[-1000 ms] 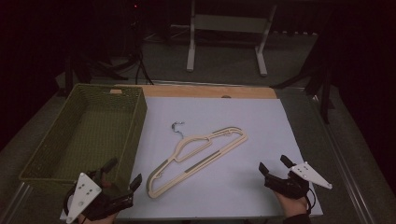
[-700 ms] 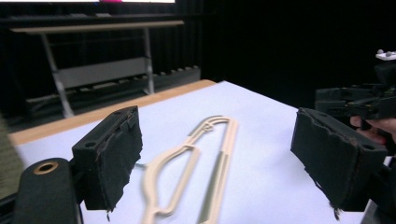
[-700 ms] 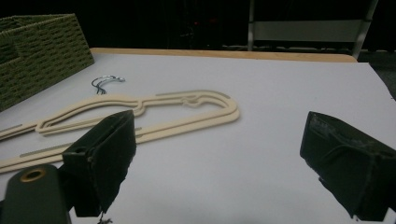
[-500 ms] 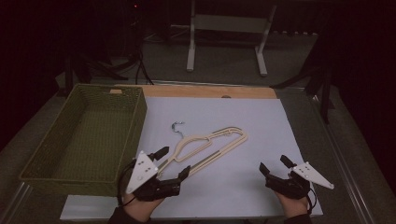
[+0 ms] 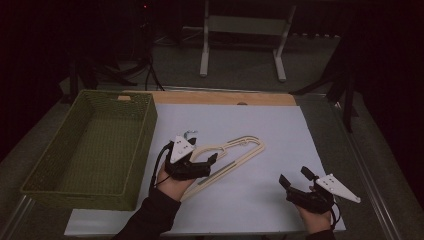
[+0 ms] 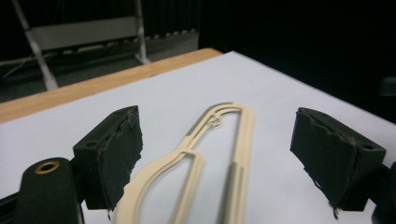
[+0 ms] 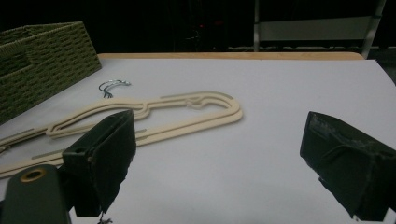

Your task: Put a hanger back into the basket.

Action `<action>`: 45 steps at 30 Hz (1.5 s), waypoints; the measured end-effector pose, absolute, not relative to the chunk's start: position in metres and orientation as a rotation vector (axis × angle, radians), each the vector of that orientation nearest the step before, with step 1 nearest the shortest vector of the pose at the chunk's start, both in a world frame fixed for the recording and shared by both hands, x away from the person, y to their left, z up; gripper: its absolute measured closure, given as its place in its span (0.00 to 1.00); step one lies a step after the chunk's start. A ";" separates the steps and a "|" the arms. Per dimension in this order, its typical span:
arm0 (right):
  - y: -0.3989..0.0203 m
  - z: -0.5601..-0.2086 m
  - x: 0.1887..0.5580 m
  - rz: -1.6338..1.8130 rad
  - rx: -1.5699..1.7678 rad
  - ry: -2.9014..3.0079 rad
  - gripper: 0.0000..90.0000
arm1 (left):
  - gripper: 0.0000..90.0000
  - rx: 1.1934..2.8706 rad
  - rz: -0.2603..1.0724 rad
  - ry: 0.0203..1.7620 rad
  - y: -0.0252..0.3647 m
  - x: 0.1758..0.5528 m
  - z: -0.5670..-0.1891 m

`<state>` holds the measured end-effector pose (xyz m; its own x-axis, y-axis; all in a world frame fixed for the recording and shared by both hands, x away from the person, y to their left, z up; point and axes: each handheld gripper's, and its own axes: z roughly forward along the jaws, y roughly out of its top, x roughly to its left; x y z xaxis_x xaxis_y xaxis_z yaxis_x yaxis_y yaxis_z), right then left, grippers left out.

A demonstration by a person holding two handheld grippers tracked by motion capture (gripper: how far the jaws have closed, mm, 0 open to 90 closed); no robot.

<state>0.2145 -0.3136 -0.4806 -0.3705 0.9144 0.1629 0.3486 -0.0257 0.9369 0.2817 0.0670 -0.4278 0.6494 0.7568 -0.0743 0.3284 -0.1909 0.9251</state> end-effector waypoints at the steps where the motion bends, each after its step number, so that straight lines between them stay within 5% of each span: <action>1: -0.314 -0.481 0.214 1.405 1.322 1.732 0.12 | 0.19 1.792 0.491 0.887 0.067 0.287 -0.429; 12: -0.315 -0.481 0.216 1.433 1.332 1.731 0.12 | 0.18 1.968 0.437 1.204 0.068 0.341 -0.467; 30: -0.317 -0.481 0.216 1.497 1.349 1.726 0.12 | 0.39 2.218 0.397 1.323 0.063 0.365 -0.513; 36: -0.318 -0.481 0.216 1.500 1.351 1.725 0.12 | 0.51 2.255 0.423 1.295 0.060 0.363 -0.519; 42: -0.317 -0.482 0.217 1.495 1.350 1.731 0.12 | 0.75 2.271 0.511 1.265 0.058 0.357 -0.518; 45: -0.317 -0.482 0.217 1.494 1.350 1.732 0.12 | 0.77 2.273 0.516 1.258 0.059 0.355 -0.518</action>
